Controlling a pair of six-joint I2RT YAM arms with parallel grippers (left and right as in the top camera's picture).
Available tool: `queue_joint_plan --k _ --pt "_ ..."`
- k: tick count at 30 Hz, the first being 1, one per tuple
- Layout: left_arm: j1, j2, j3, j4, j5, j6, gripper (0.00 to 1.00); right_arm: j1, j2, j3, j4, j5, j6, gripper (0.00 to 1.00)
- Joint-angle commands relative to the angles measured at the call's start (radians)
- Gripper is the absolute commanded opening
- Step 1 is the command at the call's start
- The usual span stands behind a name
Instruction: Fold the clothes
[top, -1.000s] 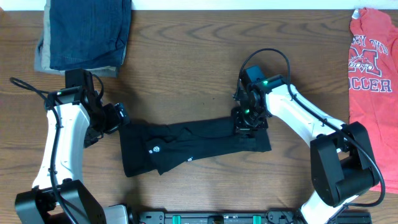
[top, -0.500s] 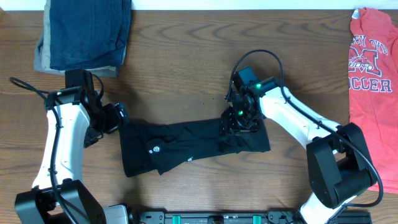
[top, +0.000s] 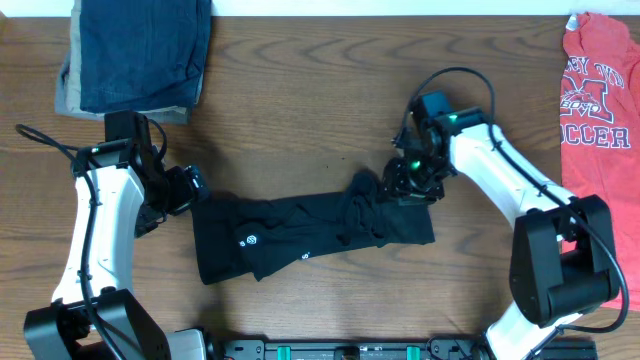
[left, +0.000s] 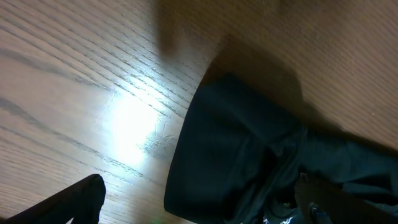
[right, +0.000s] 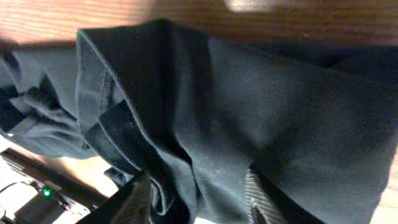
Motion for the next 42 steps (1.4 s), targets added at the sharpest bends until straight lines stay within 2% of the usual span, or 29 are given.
queue_joint_plan --k 1,6,13,22,27,31,35,39,41,42 --pt "0.002 -0.005 0.016 -0.003 -0.015 -0.013 0.98 0.007 0.000 0.016 0.003 0.006 -0.027 0.43" --pt "0.002 -0.005 0.016 -0.003 -0.015 -0.013 0.98 0.053 0.000 -0.024 0.041 0.009 -0.019 0.41" --pt "0.002 -0.005 0.016 -0.003 -0.014 -0.013 0.98 0.167 0.000 -0.113 0.196 -0.017 0.076 0.41" --pt "0.002 -0.005 0.016 -0.003 -0.014 -0.013 0.98 0.278 0.000 -0.105 0.263 -0.056 0.158 0.40" --pt "0.002 -0.005 0.016 -0.003 -0.014 -0.013 0.98 0.264 -0.001 -0.023 0.158 -0.083 0.152 0.37" --pt "0.002 -0.005 0.016 -0.002 -0.014 -0.013 0.98 0.239 -0.001 0.115 -0.009 -0.074 0.063 0.35" --pt "0.002 -0.005 0.016 -0.003 -0.014 -0.013 0.98 0.202 -0.001 0.252 -0.155 0.043 0.048 0.39" --pt "0.002 -0.005 0.016 -0.002 -0.014 -0.013 0.98 0.180 -0.001 0.282 -0.190 0.133 0.039 0.42" --pt "0.002 -0.005 0.016 -0.002 -0.014 -0.013 0.98 0.180 0.000 0.262 -0.188 0.132 0.029 0.36" --pt "0.002 -0.005 0.016 -0.002 -0.014 -0.013 0.98 0.184 0.000 0.245 -0.184 0.132 0.029 0.28"
